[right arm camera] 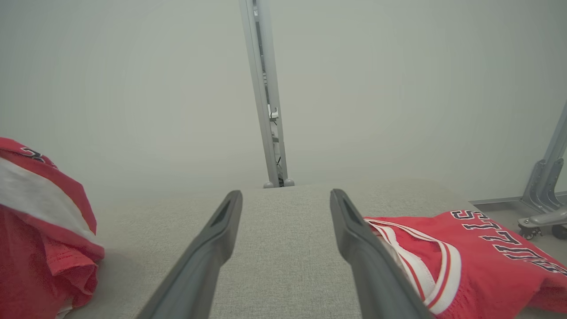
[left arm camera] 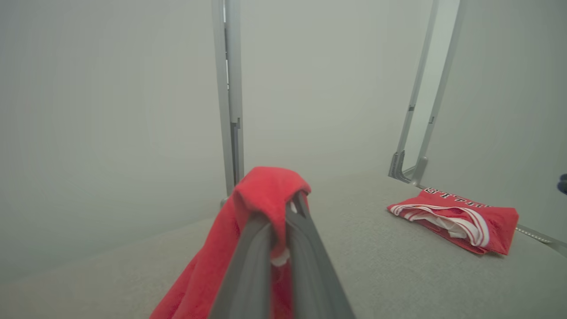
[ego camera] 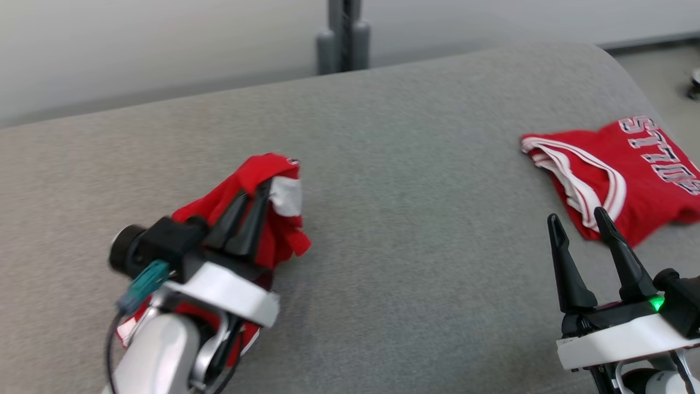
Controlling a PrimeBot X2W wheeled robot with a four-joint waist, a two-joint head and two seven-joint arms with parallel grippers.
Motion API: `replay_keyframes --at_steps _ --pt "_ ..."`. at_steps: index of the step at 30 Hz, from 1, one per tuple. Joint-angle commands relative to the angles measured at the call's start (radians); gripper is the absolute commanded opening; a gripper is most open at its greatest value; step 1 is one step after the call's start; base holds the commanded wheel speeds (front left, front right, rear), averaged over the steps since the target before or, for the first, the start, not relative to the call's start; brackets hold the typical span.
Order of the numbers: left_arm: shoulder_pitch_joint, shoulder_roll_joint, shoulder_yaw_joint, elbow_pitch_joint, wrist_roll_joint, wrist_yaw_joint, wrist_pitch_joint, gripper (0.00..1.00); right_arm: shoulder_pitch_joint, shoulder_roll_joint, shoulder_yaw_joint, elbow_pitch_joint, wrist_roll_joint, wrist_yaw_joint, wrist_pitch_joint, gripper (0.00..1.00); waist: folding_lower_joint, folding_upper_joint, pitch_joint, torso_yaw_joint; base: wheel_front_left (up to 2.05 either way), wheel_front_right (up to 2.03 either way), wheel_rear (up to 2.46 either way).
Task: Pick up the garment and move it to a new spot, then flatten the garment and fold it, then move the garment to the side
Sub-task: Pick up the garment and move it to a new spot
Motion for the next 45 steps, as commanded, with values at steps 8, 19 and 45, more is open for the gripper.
replay_keyframes --at_steps 8,19,45 --pt "-0.189 -0.067 -0.103 0.181 0.015 -0.078 0.006 0.0 -0.031 0.011 0.013 0.041 0.039 0.0 -0.054 1.0 0.0 0.0 0.17 -0.216 0.0 0.0 0.0" --pt "-0.297 -0.099 -0.167 0.51 -0.002 -0.124 -0.006 0.81 -0.065 0.013 0.041 0.107 0.087 0.0 -0.123 1.0 0.0 0.0 0.235 -0.267 0.0 0.0 0.0" --pt "0.047 0.034 0.065 0.182 -0.106 0.093 -0.182 1.0 -0.009 -0.014 -0.032 0.067 -0.003 0.0 -0.028 1.0 0.0 0.0 0.011 0.038 0.0 0.0 0.0"
